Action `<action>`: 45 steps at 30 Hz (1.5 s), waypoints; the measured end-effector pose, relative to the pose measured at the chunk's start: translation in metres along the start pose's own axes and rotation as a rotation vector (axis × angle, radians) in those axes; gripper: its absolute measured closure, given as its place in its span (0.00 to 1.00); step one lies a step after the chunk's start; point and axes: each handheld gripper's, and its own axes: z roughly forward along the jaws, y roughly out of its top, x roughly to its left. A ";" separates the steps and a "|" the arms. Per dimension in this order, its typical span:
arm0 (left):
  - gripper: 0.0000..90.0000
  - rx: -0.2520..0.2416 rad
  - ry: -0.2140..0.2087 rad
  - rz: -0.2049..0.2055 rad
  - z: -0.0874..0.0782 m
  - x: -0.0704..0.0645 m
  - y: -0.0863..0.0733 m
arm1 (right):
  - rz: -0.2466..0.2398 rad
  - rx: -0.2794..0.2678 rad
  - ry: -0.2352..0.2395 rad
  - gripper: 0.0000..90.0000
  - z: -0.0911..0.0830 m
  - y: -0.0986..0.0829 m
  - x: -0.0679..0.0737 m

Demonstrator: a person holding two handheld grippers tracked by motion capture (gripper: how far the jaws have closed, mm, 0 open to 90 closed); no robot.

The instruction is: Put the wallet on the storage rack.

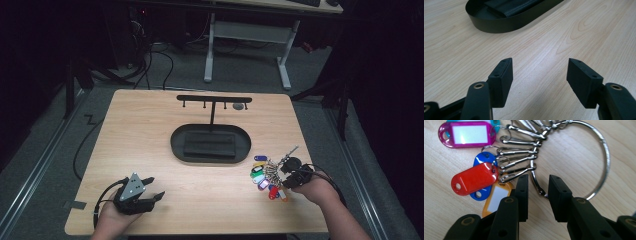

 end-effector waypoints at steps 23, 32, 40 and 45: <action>0.43 -0.002 -0.022 -0.001 -0.001 0.000 -0.002 | -0.099 0.114 0.154 0.95 0.007 0.029 -0.001; 0.43 -0.004 -0.023 0.004 0.000 -0.001 -0.001 | -0.137 0.119 0.144 0.97 0.007 0.030 0.000; 0.43 -0.003 -0.029 0.011 0.002 -0.003 0.000 | -0.169 0.112 0.110 0.97 -0.008 0.023 0.010; 0.43 -0.001 -0.035 0.017 0.004 -0.004 0.001 | -0.189 0.078 0.116 0.97 -0.035 0.017 0.017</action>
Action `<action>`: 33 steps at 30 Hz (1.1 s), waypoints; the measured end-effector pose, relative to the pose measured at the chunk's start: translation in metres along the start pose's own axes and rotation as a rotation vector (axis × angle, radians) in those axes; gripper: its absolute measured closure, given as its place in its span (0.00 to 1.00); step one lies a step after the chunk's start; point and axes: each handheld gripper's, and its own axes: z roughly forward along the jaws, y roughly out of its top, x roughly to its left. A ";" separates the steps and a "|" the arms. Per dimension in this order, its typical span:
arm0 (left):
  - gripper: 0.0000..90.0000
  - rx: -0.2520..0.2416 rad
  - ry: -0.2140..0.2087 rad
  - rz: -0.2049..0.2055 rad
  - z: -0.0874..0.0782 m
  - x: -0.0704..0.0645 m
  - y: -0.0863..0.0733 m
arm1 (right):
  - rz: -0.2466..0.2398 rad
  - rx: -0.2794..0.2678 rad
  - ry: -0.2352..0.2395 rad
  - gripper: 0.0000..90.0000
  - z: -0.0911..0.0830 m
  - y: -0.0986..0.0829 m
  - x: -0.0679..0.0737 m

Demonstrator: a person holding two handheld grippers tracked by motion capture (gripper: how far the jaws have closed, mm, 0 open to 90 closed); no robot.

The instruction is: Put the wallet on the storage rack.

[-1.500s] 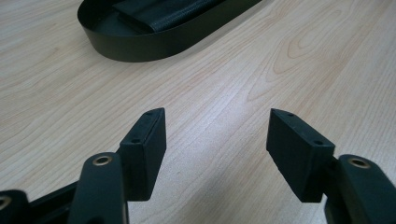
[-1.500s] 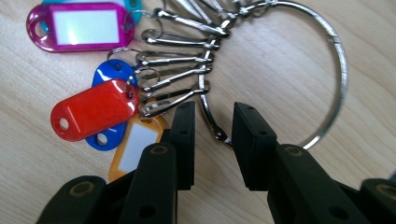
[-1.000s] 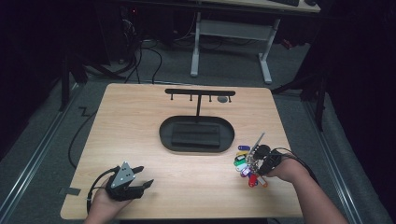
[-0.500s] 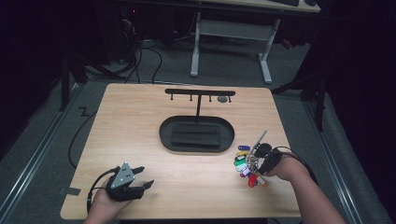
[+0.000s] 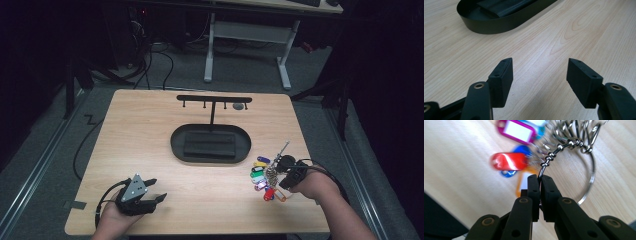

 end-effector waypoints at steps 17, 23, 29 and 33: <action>0.43 -0.010 -0.005 0.011 0.004 -0.001 0.003 | -0.023 -0.041 -0.081 0.98 -0.069 -0.007 0.019; 0.43 -0.013 -0.007 0.011 0.004 -0.001 0.003 | -0.027 -0.057 -0.092 0.98 -0.087 -0.003 0.022; 0.42 -0.017 0.000 0.008 0.005 0.000 0.004 | -0.024 -0.056 -0.061 0.98 -0.101 0.003 0.022; 0.41 -0.033 0.023 -0.007 0.003 0.002 0.004 | -0.025 -0.063 -0.073 0.98 -0.112 0.009 0.023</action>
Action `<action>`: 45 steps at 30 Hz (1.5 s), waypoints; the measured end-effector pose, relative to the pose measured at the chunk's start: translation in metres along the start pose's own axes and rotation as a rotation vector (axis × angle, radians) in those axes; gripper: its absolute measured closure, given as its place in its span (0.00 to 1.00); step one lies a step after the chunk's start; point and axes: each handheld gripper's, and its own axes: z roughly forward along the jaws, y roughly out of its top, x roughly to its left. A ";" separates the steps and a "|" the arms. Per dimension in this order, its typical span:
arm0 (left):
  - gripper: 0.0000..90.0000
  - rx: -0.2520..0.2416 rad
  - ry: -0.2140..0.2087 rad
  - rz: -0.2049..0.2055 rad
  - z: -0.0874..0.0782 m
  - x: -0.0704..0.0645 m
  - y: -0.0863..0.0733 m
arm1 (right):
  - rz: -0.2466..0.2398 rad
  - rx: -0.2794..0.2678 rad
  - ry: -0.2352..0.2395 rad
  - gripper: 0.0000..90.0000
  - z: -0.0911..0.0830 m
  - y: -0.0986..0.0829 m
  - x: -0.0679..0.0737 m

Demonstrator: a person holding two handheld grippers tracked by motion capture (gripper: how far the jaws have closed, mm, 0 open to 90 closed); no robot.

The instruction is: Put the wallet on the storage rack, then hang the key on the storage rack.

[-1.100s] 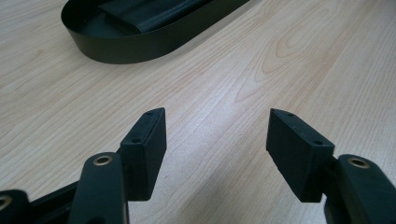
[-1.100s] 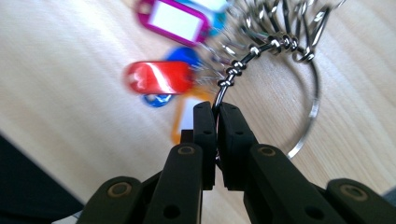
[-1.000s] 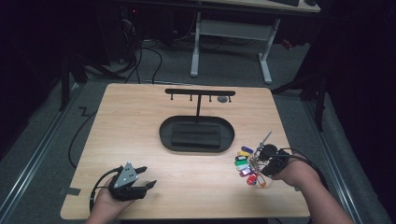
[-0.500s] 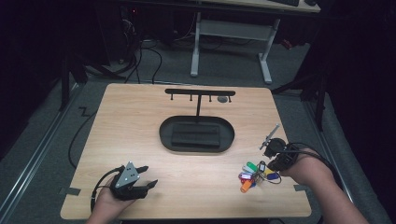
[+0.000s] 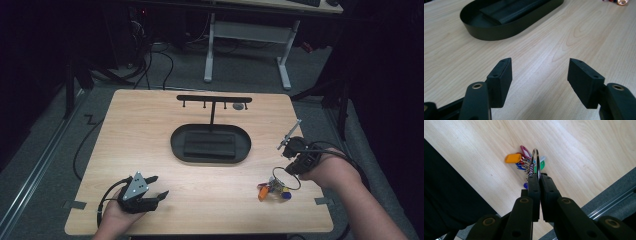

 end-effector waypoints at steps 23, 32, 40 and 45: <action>0.35 -0.019 0.022 -0.019 -0.002 0.004 -0.002 | 0.015 -0.065 0.000 0.98 -0.060 0.036 -0.011; 0.35 -0.014 0.014 -0.020 -0.004 0.005 -0.005 | 0.031 -0.055 0.009 0.98 -0.062 0.060 -0.018; 0.33 -0.039 0.018 -0.037 -0.007 0.007 -0.006 | 0.043 -0.054 0.006 0.98 -0.058 0.083 -0.021; 0.29 -0.035 0.037 -0.034 -0.010 0.008 -0.008 | 0.027 -0.056 0.000 0.98 -0.059 0.097 -0.024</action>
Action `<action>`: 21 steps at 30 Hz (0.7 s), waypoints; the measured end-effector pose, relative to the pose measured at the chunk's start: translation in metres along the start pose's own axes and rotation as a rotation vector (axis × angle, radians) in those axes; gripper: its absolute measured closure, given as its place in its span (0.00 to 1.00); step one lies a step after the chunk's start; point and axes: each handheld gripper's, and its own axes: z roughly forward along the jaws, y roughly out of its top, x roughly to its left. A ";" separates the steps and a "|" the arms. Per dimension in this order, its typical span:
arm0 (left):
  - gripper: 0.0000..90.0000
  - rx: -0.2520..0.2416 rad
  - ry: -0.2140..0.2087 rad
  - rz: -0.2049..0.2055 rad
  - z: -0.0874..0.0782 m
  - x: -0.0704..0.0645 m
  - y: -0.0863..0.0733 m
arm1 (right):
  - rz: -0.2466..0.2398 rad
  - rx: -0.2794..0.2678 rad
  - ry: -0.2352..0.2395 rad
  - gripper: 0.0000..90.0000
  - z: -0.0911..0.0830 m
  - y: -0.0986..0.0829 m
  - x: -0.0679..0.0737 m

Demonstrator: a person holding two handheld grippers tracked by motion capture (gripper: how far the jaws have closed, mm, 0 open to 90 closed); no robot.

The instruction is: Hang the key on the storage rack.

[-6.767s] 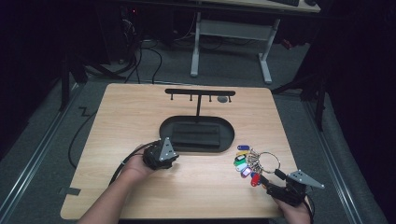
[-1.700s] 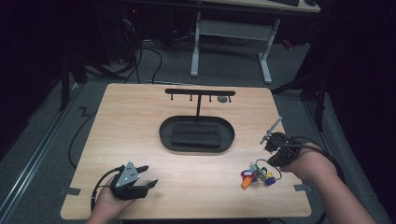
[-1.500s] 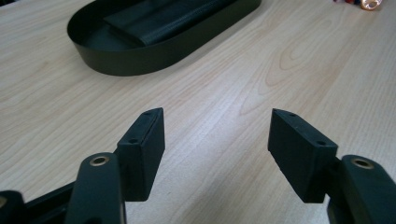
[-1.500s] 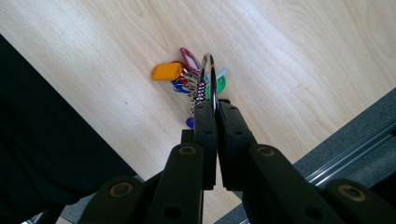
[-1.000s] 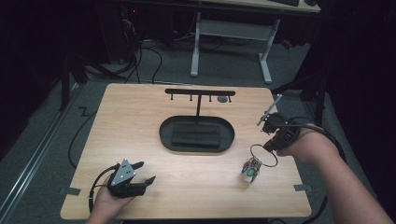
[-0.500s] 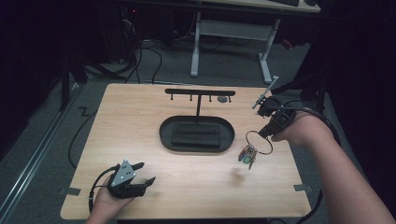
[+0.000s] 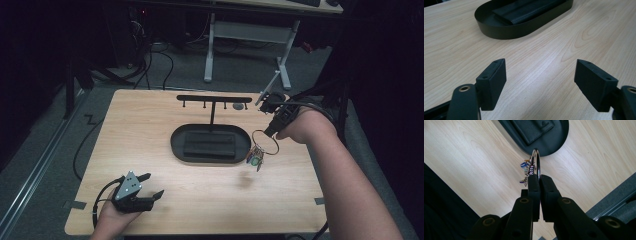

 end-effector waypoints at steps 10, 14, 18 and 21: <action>0.28 -0.004 0.014 -0.005 -0.006 0.000 -0.002 | -0.009 -0.011 -0.008 0.98 0.004 0.026 -0.006; 0.28 0.001 0.010 -0.005 -0.005 0.000 -0.003 | -0.002 -0.025 -0.005 0.98 0.002 0.034 -0.009; 0.29 0.000 0.012 0.001 -0.007 -0.001 -0.003 | 0.007 -0.035 -0.006 0.98 0.002 0.041 -0.015; 0.29 0.002 0.011 0.001 -0.007 0.000 -0.002 | 0.014 -0.035 -0.010 0.98 0.004 0.046 -0.019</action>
